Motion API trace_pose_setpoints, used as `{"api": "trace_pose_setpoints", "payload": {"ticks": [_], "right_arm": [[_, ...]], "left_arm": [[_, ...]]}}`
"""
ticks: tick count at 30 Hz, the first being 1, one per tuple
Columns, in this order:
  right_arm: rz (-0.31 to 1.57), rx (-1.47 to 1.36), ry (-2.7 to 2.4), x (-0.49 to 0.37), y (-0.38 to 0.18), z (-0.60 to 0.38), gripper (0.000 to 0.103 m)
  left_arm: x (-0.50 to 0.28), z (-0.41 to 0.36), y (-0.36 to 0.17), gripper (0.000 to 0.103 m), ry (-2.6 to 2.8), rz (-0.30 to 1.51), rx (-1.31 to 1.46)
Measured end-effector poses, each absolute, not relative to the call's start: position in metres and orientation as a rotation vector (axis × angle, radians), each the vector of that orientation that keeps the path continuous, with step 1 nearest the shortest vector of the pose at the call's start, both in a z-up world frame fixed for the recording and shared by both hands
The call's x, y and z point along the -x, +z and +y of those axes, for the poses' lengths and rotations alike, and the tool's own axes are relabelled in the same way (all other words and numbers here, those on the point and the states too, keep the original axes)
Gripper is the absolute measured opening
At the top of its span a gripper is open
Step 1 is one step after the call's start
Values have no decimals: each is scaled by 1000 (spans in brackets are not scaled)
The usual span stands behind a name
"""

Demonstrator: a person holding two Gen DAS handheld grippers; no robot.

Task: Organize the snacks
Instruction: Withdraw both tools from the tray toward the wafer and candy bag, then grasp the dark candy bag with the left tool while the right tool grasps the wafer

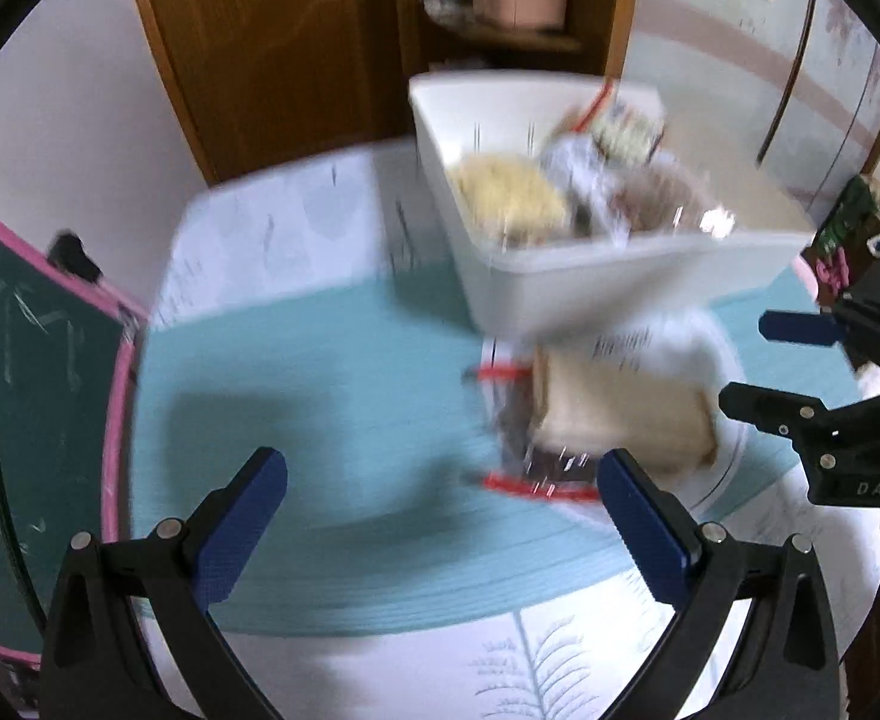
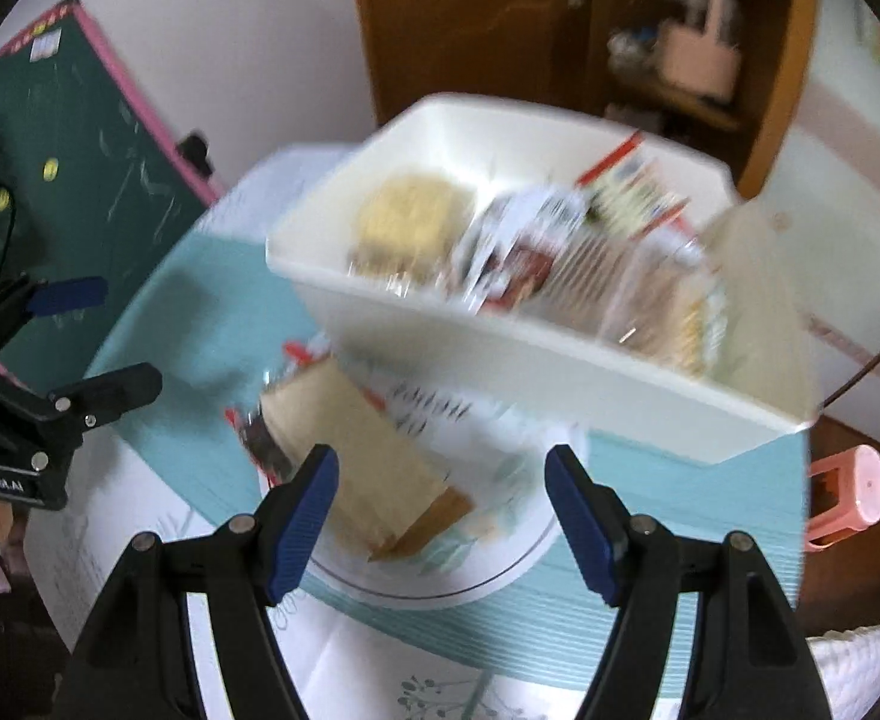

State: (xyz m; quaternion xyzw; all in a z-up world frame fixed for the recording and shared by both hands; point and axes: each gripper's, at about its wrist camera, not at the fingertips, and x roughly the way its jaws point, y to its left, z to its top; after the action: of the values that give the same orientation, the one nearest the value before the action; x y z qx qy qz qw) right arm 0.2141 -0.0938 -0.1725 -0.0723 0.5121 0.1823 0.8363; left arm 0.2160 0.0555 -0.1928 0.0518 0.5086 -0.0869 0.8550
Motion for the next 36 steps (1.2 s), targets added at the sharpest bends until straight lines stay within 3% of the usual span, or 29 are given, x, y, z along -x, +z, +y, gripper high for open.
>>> {"api": "trace_pose_setpoints", "payload": {"ticks": [12,23,36], "right_arm": [[1152,232,557,-226,-219,-65,72],[1091,344,540,-216,-227,-57,66],[1098,166,257,-185,-226,-112,65]], "left_arm": [[-227,48,-249,103,-245,1209,-110],[-244,48,-253,103,-270,1230,-71],[-255,22,-258,103,-244,1240,40]]}}
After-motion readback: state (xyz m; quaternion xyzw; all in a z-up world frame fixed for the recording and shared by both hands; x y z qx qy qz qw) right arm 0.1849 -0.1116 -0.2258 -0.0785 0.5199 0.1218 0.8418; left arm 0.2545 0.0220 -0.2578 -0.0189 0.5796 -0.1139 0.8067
